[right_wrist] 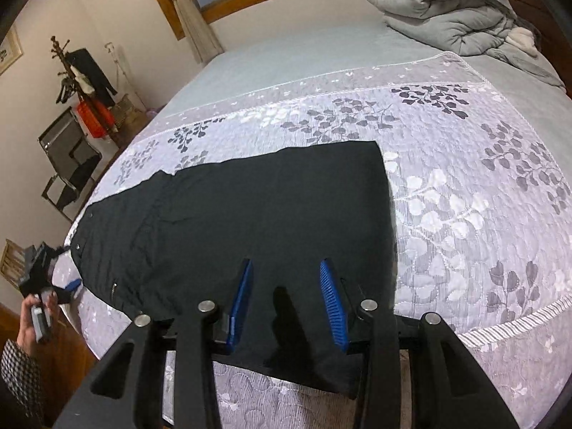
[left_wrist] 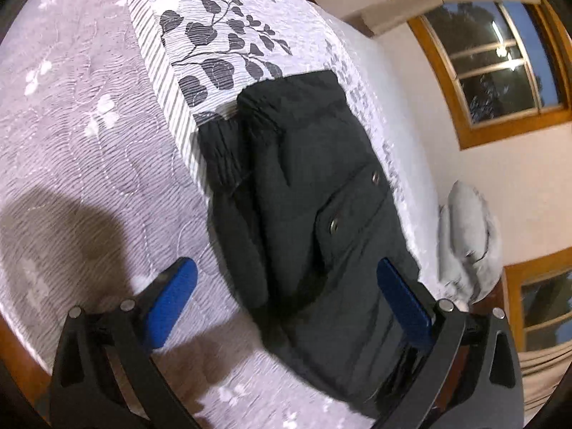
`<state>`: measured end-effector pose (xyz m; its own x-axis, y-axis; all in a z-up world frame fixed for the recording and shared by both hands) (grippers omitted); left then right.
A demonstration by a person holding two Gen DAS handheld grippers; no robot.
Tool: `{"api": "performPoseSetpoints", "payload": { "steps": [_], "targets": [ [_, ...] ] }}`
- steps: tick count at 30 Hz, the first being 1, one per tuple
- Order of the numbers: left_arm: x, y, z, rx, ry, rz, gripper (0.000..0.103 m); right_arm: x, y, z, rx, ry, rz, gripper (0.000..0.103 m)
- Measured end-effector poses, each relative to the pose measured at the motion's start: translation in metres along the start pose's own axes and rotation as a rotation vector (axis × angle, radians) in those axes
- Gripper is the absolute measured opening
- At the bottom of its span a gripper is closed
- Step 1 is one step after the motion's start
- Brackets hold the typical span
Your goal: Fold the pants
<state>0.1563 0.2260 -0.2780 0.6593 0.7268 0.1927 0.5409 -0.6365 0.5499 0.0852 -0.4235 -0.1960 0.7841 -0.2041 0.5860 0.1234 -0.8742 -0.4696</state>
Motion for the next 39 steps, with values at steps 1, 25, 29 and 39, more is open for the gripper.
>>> {"api": "performPoseSetpoints", "payload": {
  "steps": [1,25,29,39],
  "targets": [
    [0.001,0.000,0.001,-0.009,-0.003,-0.012,0.100,0.000,-0.001,0.003,-0.003,-0.005,-0.005,0.040],
    [-0.008,0.015,0.029,-0.038,-0.065,-0.053,0.028,-0.007,-0.005,0.028,-0.040,-0.062,-0.047,0.041],
    [-0.009,0.026,0.020,-0.044,-0.026,-0.025,0.015,-0.008,-0.005,0.029,-0.045,-0.067,-0.053,0.041],
    [-0.006,0.025,0.045,-0.096,-0.104,-0.112,0.040,-0.011,-0.006,0.031,-0.052,-0.071,-0.065,0.042]
  ]
}}
Point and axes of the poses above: each gripper's, at about its wrist camera, not at the fingertips, and z roughly the way its jaws point, y to its right, x to its top, the point moved 5 cm from there along z, roughly the way its jaws point, and after that the axes turned 13 degrees about x, right-handed, at the moved point
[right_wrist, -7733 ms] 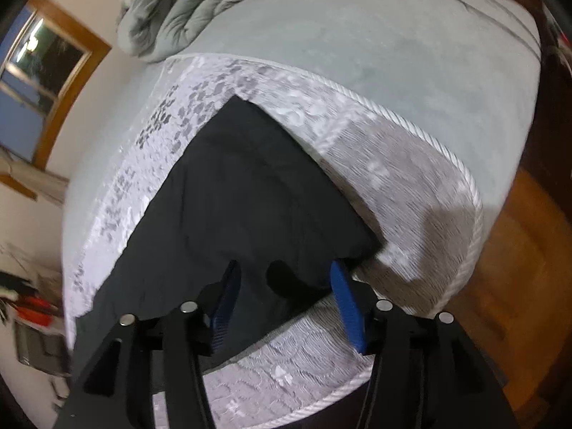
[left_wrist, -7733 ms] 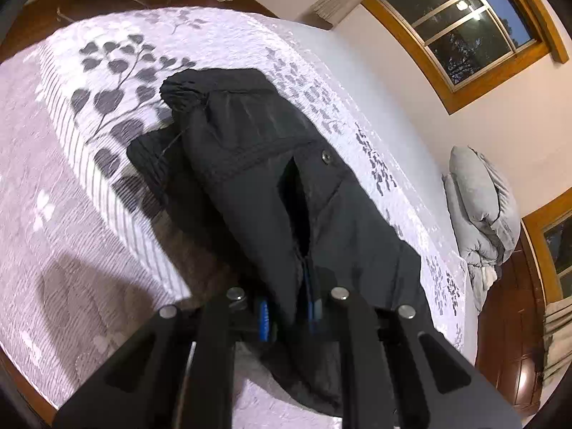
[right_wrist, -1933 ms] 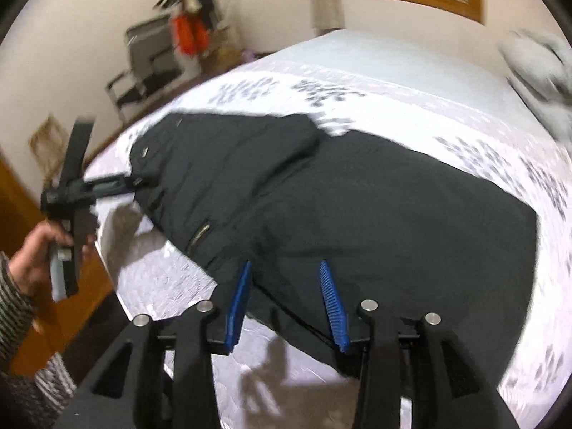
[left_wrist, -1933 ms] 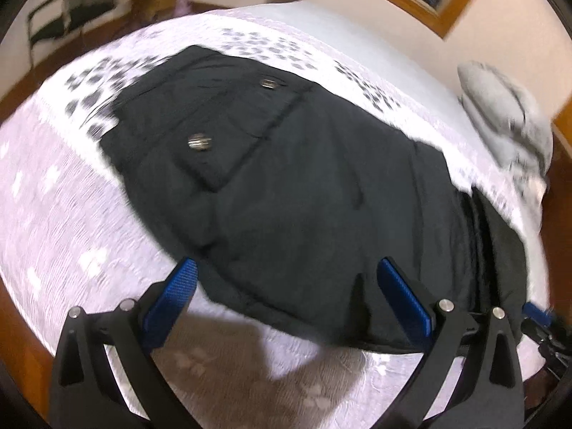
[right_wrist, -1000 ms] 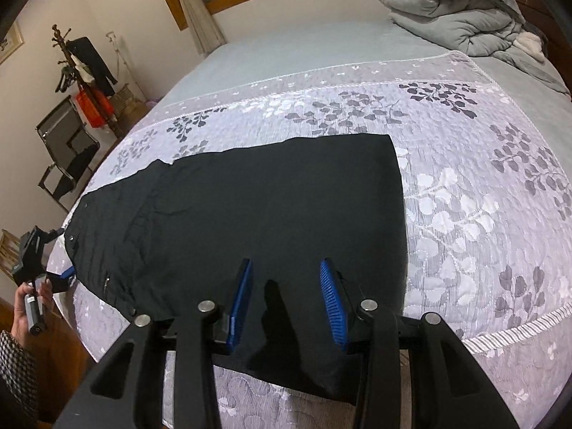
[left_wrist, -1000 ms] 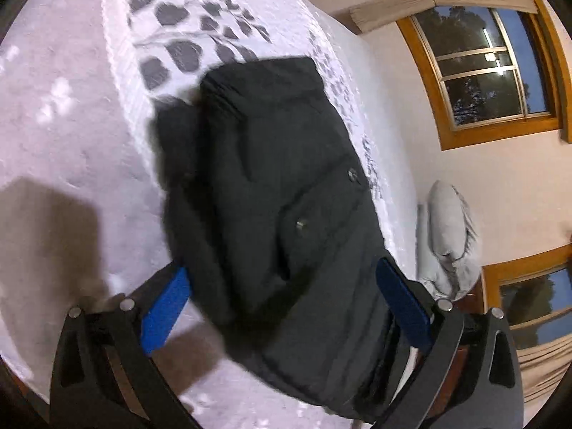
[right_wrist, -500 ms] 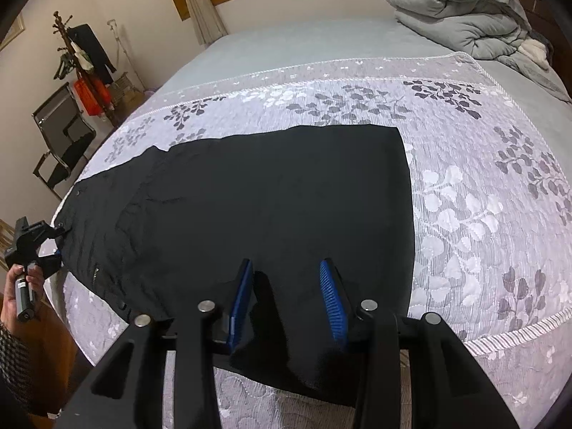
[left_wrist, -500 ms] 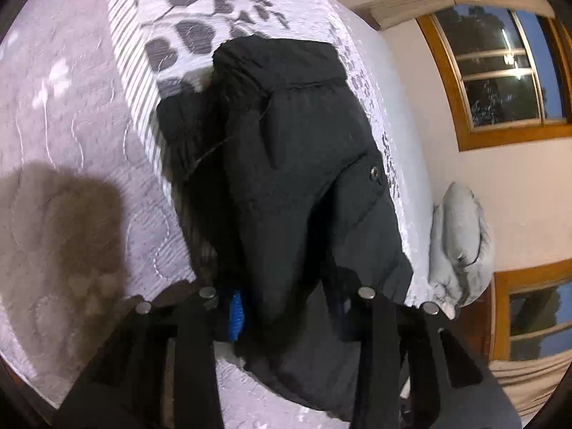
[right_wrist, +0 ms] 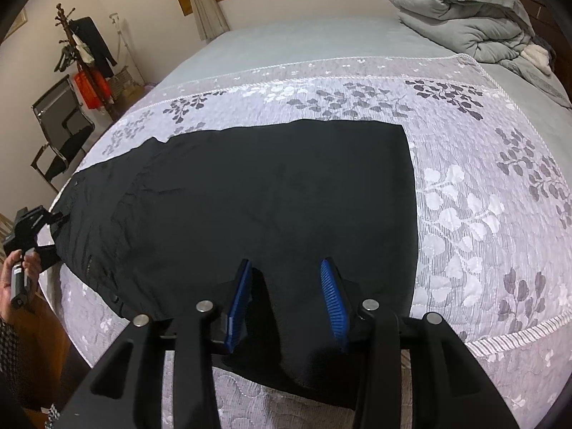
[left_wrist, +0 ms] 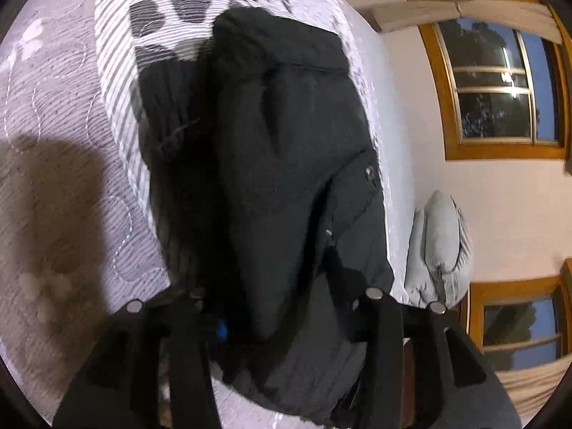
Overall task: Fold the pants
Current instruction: 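Grasp the folded end of the black pants with the left tool and lift it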
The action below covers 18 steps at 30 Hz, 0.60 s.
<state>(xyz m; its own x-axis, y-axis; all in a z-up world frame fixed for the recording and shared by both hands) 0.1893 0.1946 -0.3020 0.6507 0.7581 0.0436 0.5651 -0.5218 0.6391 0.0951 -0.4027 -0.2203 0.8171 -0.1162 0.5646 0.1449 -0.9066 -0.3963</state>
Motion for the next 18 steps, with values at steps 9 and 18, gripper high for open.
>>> {"api": "performPoseSetpoints", "payload": {
  "steps": [9,18],
  "targets": [
    [-0.004,0.011,-0.005,-0.006,0.035,0.049,0.013,-0.001,0.001,0.003,-0.001,-0.003,0.001,0.042],
    [-0.015,0.044,-0.034,-0.069,0.121,0.143,0.010,-0.002,0.005,0.001,0.010,0.003,0.015,0.042]
  ]
}}
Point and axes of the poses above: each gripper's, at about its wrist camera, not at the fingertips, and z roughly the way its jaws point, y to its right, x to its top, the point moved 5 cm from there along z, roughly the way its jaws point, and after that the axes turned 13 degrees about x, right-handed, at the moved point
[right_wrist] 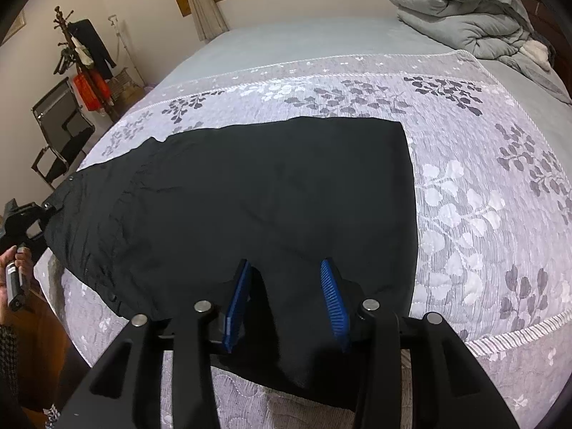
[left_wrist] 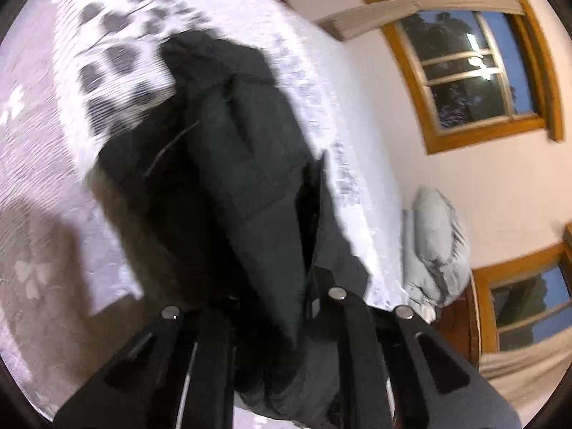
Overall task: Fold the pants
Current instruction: 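Grasp the folded end of the black pants with the left tool and lift it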
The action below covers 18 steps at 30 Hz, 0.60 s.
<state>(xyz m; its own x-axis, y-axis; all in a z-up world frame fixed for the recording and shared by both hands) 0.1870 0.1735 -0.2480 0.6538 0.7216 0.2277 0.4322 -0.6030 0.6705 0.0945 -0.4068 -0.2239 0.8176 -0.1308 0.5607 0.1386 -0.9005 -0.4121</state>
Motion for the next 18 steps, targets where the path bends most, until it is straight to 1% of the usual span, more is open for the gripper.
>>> {"api": "performPoseSetpoints", "payload": {
  "steps": [1,3,9,14,18],
  "targets": [
    [-0.002,0.011,-0.006,-0.011,0.016,0.047,0.010,0.000,0.001,-0.001,0.004,0.002,0.003,0.042],
    [-0.008,0.032,-0.017,-0.006,0.050,0.149,0.010,-0.001,0.003,-0.001,0.002,0.003,0.003,0.042],
    [-0.029,0.083,-0.036,0.017,0.116,0.377,0.011,-0.002,0.005,-0.002,0.008,0.011,0.008,0.042],
    [-0.058,0.125,-0.047,0.002,0.139,0.563,0.012,-0.002,0.008,-0.005,0.013,0.019,0.017,0.042],
    [-0.084,0.152,-0.048,-0.003,0.139,0.683,0.013,-0.004,0.009,-0.007,0.017,0.027,0.022,0.042]
  ]
}}
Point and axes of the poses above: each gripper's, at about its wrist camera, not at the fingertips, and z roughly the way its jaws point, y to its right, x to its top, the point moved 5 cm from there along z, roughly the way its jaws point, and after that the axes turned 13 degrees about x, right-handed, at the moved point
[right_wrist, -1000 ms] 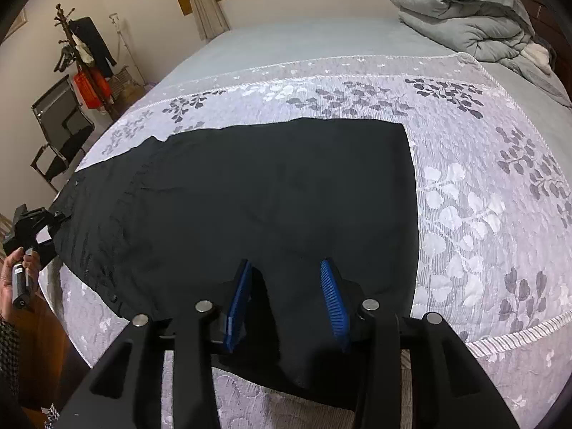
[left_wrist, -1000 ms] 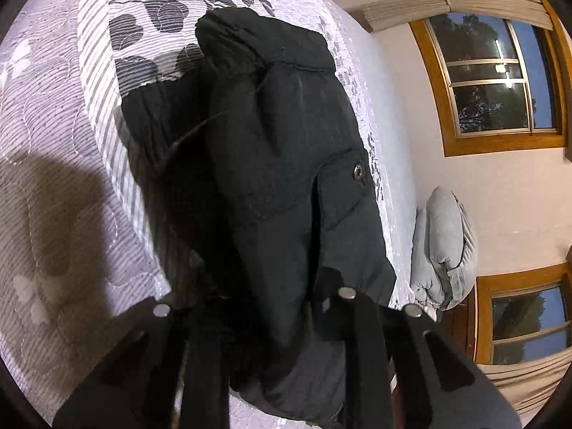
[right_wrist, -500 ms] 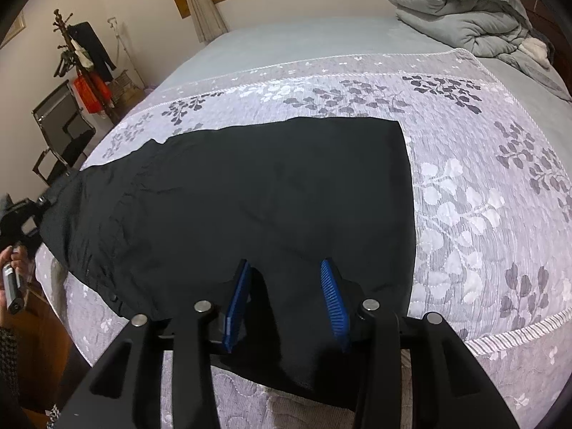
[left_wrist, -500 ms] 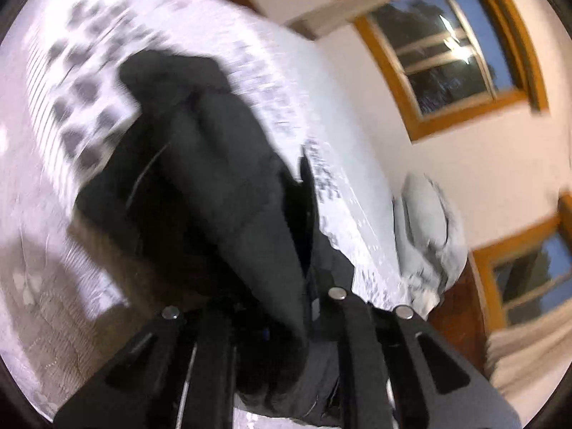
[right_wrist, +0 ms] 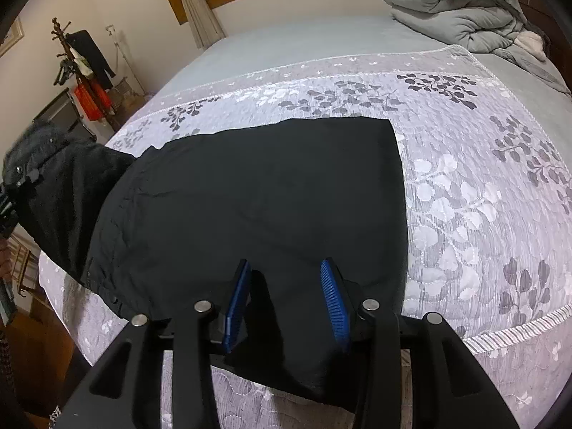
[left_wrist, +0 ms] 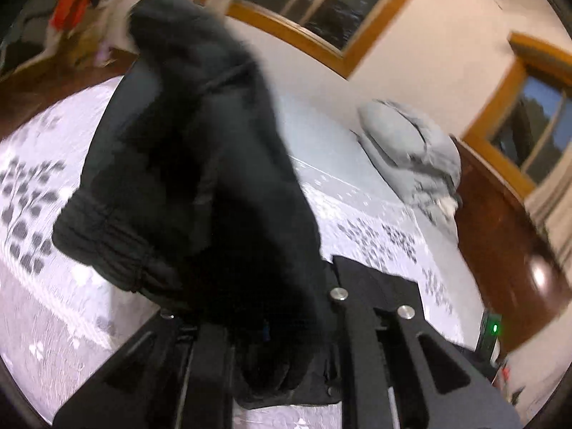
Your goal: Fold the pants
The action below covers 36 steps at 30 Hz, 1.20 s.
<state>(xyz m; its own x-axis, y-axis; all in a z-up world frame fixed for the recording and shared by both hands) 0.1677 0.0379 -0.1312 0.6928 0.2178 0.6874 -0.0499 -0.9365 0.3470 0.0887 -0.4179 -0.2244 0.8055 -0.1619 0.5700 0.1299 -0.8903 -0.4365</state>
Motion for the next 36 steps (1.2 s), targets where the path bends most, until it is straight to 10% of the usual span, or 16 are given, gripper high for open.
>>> {"api": "performPoseSetpoints", "payload": {
  "steps": [21,24,33,36],
  "targets": [
    [-0.024,0.086,0.032,-0.025,-0.082,0.260,0.013,-0.001,0.022,-0.019,-0.021,0.035,0.026,0.042],
    [-0.027,0.094,0.037,-0.026,-0.090,0.273,0.013,-0.001,0.034,-0.026,-0.019,0.048,0.074,0.056],
    [-0.028,0.117,0.049,-0.026,-0.111,0.306,0.014,-0.005,0.069,-0.005,0.160,-0.043,0.241,0.064],
    [-0.032,0.120,0.053,-0.026,-0.121,0.318,0.014,-0.004,0.066,0.002,0.136,-0.060,0.198,0.049]
  ]
}}
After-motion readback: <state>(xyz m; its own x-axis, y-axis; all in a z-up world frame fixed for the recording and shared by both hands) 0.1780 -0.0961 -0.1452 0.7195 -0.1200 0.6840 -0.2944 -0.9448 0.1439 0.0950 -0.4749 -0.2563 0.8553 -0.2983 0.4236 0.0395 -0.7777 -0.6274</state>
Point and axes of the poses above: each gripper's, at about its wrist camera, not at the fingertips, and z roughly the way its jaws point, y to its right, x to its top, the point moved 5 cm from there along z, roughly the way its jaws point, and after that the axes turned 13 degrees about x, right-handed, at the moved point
